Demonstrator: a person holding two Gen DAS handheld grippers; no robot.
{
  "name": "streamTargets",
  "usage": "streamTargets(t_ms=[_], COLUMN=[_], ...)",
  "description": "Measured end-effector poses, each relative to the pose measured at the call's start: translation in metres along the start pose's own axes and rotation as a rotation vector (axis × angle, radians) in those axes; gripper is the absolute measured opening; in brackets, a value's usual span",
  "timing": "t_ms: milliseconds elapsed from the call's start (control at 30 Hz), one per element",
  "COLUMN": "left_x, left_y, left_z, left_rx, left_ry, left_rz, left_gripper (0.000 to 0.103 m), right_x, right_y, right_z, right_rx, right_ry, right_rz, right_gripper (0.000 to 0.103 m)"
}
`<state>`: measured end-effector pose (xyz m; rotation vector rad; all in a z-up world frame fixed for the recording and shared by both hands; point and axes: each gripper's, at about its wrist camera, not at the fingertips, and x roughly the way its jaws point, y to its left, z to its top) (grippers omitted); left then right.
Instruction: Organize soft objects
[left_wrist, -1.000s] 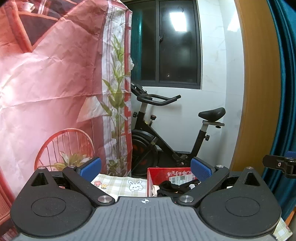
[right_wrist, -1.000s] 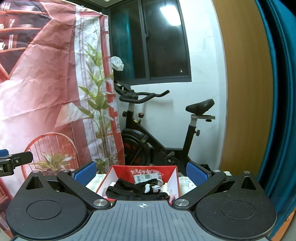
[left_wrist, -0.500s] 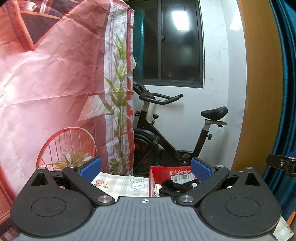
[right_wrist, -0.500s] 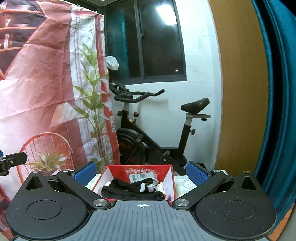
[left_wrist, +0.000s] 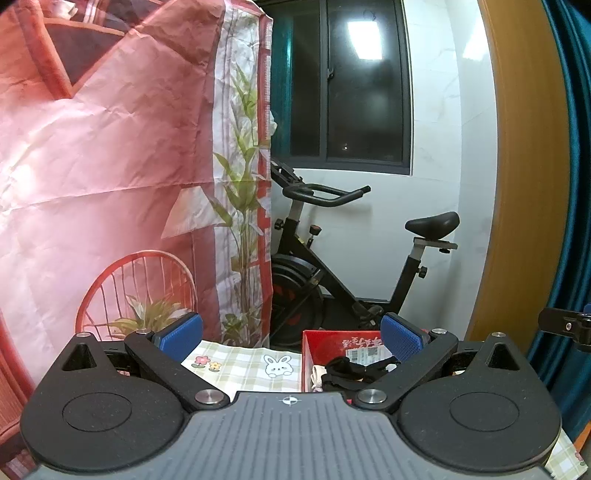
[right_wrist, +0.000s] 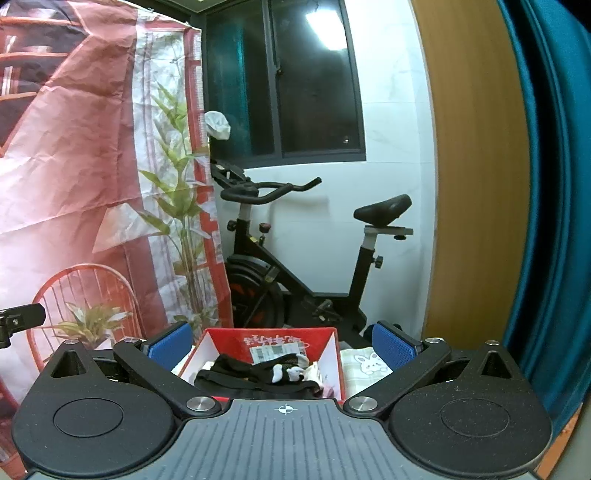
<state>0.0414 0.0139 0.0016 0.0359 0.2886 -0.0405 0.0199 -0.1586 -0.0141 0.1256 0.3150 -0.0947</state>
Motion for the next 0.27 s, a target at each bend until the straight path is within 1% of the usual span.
streamTargets(t_ms=[267], left_x=[-0.003], left_y=[-0.0026], left_z=[-0.0006], left_rx=[0.011], left_ry=[-0.015], left_rz=[-0.001], left_gripper=[0.103], right_x=[0.0], right_y=[-0.0007], right_z=[0.0003], right_rx=[-0.001], right_ry=[0.0], right_rz=[0.002], right_gripper=[0.103])
